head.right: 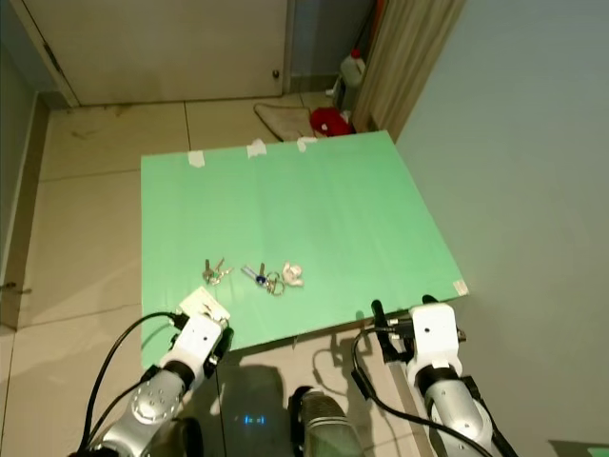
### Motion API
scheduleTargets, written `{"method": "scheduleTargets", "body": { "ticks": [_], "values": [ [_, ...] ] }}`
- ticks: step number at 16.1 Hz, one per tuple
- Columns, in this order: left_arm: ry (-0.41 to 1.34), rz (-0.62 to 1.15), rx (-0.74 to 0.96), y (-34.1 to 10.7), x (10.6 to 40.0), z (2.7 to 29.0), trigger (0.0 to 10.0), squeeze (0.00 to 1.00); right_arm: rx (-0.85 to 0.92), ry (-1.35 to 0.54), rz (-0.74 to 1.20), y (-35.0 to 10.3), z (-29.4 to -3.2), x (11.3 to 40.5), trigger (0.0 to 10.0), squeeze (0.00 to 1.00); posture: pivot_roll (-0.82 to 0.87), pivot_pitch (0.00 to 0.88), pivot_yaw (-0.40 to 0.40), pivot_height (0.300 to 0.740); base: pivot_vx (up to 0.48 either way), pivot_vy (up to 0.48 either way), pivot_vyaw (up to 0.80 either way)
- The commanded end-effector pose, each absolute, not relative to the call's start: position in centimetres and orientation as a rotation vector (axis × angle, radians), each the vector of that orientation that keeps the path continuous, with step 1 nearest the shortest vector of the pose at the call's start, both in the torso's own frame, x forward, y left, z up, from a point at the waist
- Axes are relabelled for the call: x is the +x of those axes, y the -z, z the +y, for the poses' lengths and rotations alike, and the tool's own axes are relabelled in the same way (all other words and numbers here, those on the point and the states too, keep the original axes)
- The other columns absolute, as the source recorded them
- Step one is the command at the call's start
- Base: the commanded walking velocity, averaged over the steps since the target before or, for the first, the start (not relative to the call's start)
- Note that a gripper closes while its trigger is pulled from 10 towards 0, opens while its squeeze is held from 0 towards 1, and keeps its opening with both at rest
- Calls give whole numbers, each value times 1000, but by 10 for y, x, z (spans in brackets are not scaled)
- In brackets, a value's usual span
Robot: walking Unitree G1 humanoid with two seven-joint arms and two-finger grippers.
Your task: Hang keys on a hook
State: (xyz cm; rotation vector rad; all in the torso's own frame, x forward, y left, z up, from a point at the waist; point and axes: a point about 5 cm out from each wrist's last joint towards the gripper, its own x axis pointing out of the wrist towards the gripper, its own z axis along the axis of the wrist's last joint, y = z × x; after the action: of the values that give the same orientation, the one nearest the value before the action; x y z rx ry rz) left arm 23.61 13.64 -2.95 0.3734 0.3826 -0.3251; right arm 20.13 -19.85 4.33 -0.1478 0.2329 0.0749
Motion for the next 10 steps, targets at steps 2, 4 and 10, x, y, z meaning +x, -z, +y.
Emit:
{"method": "scheduleTargets", "body": {
  "ticks": [2,4,10],
  "values": [
    [338,414,359,36,229,134,10000,0,-145,-58,246,-43,-201,197,10000,0,-230,215,-84,740,0,0,0],
    [351,401,367,35,232,131,10000,0,-143,-55,251,-43,-201,195,10000,0,-231,218,-82,740,0,0,0],
    [371,333,402,29,236,124,10000,0,-140,-54,259,-41,-199,196,10000,0,-219,219,-78,740,0,0,0]
  ]
}}
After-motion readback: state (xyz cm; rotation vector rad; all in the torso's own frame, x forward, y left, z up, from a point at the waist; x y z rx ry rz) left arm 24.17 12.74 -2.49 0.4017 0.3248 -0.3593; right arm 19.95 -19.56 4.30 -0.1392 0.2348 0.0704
